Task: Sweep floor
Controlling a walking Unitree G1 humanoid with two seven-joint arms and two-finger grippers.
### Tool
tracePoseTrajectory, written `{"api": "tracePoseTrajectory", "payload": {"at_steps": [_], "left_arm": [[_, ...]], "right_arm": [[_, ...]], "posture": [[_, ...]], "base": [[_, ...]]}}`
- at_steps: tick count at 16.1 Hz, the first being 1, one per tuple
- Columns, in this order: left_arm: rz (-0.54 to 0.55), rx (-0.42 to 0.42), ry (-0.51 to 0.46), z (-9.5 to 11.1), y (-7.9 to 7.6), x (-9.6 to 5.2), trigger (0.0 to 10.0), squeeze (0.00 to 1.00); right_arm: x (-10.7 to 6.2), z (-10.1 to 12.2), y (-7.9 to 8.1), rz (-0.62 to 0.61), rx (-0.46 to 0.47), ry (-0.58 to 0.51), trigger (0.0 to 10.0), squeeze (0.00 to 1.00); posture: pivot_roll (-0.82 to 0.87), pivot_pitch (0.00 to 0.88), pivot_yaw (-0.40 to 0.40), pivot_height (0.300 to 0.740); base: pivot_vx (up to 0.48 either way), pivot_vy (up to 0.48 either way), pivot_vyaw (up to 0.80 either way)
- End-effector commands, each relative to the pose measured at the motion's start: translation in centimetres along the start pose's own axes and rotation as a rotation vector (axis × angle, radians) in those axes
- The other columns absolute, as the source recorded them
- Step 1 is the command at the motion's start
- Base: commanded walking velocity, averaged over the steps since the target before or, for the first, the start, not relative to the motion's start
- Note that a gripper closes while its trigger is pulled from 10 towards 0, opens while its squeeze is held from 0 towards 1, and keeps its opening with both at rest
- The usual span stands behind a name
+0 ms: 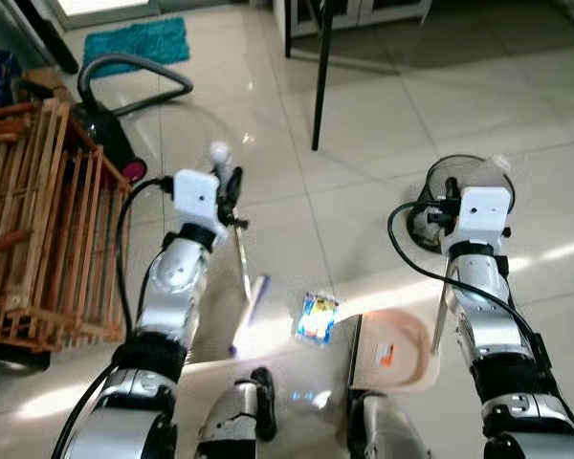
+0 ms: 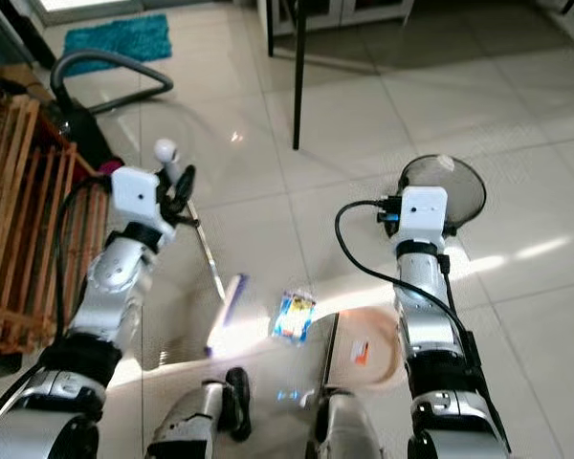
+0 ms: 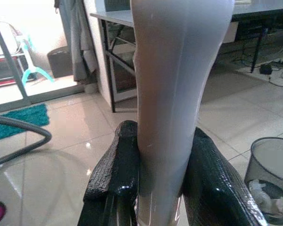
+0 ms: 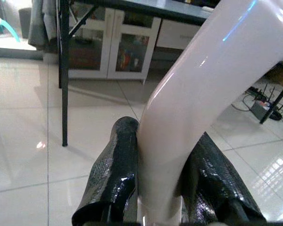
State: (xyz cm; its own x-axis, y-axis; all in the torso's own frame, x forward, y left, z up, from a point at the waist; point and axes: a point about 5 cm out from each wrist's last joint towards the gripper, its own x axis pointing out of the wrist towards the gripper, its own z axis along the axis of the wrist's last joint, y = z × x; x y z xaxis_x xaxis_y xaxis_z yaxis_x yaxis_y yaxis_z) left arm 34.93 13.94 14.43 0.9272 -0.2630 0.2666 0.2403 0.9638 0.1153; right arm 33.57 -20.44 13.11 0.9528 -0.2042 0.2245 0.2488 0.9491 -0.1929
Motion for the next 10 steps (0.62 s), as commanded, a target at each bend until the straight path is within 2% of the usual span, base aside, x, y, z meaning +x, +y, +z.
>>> {"api": "tracePoseTrajectory", "payload": {"at_steps": [1,4,10], "left_arm": [[-0.014,0.000,-0.025,0.3,-0.2,0.2,10.0,0.00],[-0.039,-0.022,-0.035,0.3,-1.1,0.6,10.0,0.00],[-0.038,-0.041,-0.043,0.5,-1.2,1.1,10.0,0.00]], "right_arm": [[-0.4,0.3,0.5,-0.004,0.023,-0.043,10.0,0.00],[-1.4,1.0,1.8,0.021,0.052,-0.131,10.0,0.00],[-2.4,0.0,3.5,0.070,0.033,-0.156,10.0,0.00]], "posture": [[0.15,0.361,0.089,0.740],[0.15,0.364,0.090,0.740],[0.16,0.349,0.096,0.740]], "base": [[0.000,0.000,0.00],[0.000,0.000,0.00],[0.000,0.000,0.00]]}}
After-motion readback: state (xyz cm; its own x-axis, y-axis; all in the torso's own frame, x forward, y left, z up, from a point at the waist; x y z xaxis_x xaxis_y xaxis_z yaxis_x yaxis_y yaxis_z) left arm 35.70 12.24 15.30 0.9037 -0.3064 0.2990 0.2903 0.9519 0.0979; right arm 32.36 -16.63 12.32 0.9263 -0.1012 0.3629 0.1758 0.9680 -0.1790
